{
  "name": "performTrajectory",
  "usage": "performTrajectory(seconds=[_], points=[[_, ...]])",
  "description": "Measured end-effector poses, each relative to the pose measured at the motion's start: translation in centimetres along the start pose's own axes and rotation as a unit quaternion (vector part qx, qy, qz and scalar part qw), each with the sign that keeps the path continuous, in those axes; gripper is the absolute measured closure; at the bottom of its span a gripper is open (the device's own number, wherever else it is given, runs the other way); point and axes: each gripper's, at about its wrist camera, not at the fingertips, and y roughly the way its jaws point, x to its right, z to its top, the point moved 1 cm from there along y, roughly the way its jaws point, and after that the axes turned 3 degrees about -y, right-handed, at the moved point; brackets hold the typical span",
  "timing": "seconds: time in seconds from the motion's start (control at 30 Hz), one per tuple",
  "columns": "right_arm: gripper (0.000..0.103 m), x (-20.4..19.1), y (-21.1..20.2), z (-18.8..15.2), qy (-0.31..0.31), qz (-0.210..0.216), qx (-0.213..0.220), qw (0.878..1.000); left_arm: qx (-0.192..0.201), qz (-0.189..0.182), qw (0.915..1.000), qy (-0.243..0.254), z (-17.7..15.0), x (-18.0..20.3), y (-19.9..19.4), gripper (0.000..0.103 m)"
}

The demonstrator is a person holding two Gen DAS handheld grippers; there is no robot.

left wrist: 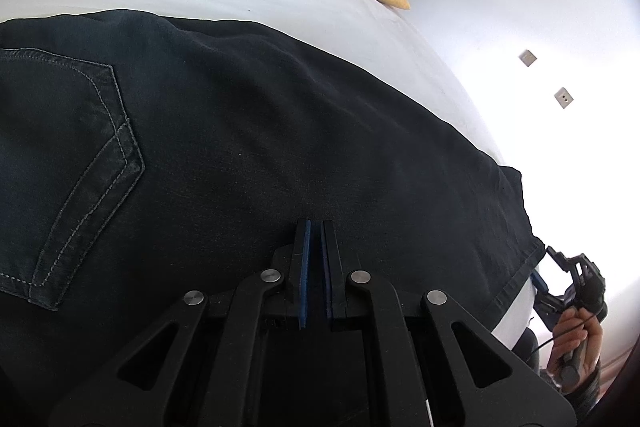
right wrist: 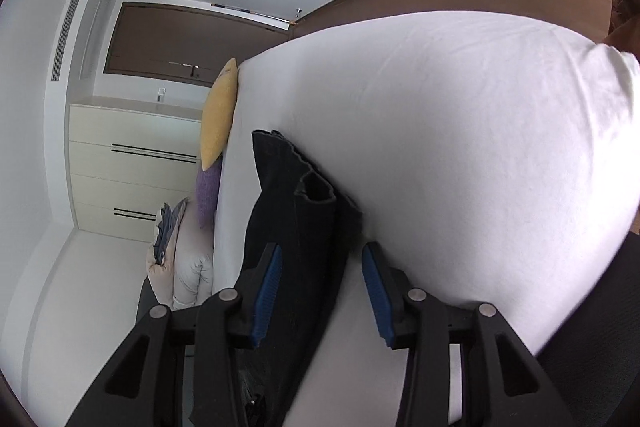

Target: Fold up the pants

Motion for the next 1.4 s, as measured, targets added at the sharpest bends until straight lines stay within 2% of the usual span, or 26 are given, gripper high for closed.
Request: performTrajectory(seconds=[0.17, 0.2, 0.23, 0.3, 0.33, 0.57, 0.63, 0.7, 0.73, 0.8, 0.83, 0.87, 0.9, 0.93, 0.97, 1.0, 1.03, 1.07, 1.13, 1.2, 1.3, 1.4], points=[[0.058, -1.0, 2.7, 0.9, 0.022, 0.016, 0.016, 0.999, -0.001, -0.002, 1.0000, -0.002, -0.2, 0.0, 0.0, 0.098], [0.064, -1.3, 3.1, 1.1, 0.020, 0.017, 0.018, 1.000, 0.000, -0.002, 1.0000, -0.001, -0.2, 0.0, 0.0, 0.098], [0.075, -1.4, 3.3, 1.3, 0.016, 0.017, 0.018, 1.000, 0.000, -0.002, 1.0000, -0.002, -0.2, 0.0, 0.1, 0.098], [0.090, -0.9, 3.5, 1.6, 0.017, 0.011, 0.009, 1.000, 0.000, -0.003, 1.0000, -0.002, -0.2, 0.0, 0.0, 0.098], [0.091, -0.7, 3.5, 1.7, 0.020, 0.011, 0.010, 1.000, 0.000, -0.005, 1.0000, -0.002, -0.2, -0.1, 0.0, 0.098], [0.092, -2.4, 1.7, 1.3, -0.038, -0.008, 0.016, 0.999, 0.000, -0.013, 0.9999, -0.008, -0.2, -0.5, -0.1, 0.098], [0.092, -4.2, 1.4, 0.6, -0.082, -0.018, 0.015, 0.996, 0.000, -0.013, 0.9999, -0.009, -0.2, -0.4, -0.2, 0.098], [0.092, -7.7, 1.4, -1.3, -0.169, -0.030, 0.004, 0.985, 0.002, -0.007, 0.9999, -0.009, -0.1, -0.1, -0.5, 0.098], [0.092, -10.0, 1.8, -3.1, -0.233, -0.037, -0.008, 0.972, 0.008, 0.001, 0.9999, -0.009, 0.0, 0.3, -0.9, 0.097], [0.092, -13.3, 2.5, -7.0, -0.345, -0.056, -0.023, 0.936, 0.012, 0.004, 0.9999, -0.006, 0.0, 1.1, -1.3, 0.097], [0.092, -14.5, 3.1, -9.1, -0.397, -0.065, -0.031, 0.915, 0.011, -0.003, 0.9999, -0.007, 0.1, 1.5, -1.4, 0.097], [0.092, -15.6, 3.9, -11.8, -0.458, -0.079, -0.039, 0.885, 0.009, -0.007, 0.9999, -0.007, 0.1, 1.8, -1.4, 0.093], [0.092, -16.0, 4.8, -13.7, -0.500, -0.093, -0.044, 0.860, 0.002, -0.014, 0.9999, -0.009, 0.2, 2.3, -1.2, 0.088], [0.092, -16.1, 6.0, -15.8, -0.547, -0.117, -0.049, 0.827, -0.004, -0.025, 0.9996, -0.013, 0.3, 2.6, -1.0, 0.068], [0.092, -15.6, 7.5, -17.9, -0.592, -0.145, -0.060, 0.791, -0.006, -0.038, 0.9990, -0.021, 0.3, 2.8, -0.9, 0.028], [0.091, -15.0, 8.4, -19.0, -0.611, -0.158, -0.068, 0.773, -0.002, -0.053, 0.9981, -0.033, 0.3, 3.1, -0.8, 0.015], [0.091, -14.4, 9.0, -19.6, -0.619, -0.167, -0.072, 0.764, 0.003, -0.058, 0.9975, -0.039, 0.2, 3.3, -0.8, 0.005], [0.091, -13.9, 9.2, -19.9, -0.623, -0.172, -0.065, 0.761, 0.000, -0.069, 0.9964, -0.049, 0.2, 3.7, -0.5, 0.005], [0.091, -13.8, 8.8, -19.8, -0.622, -0.167, -0.057, 0.763, -0.019, -0.084, 0.9946, -0.058, 0.3, 4.4, 0.5, 0.005], [0.091, -14.3, 8.6, -20.0, -0.631, -0.167, -0.044, 0.756, -0.030, -0.097, 0.9930, -0.061, 0.8, 5.5, 1.5, 0.005], [0.091, -15.0, 7.4, -20.9, -0.648, -0.169, -0.025, 0.742, -0.054, -0.134, 0.9867, -0.076, 1.9, 7.4, 3.4, 0.005], [0.090, -15.6, 7.0, -22.0, -0.661, -0.167, -0.020, 0.731, -0.081, -0.150, 0.9825, -0.075, 2.8, 8.8, 5.5, 0.005]])
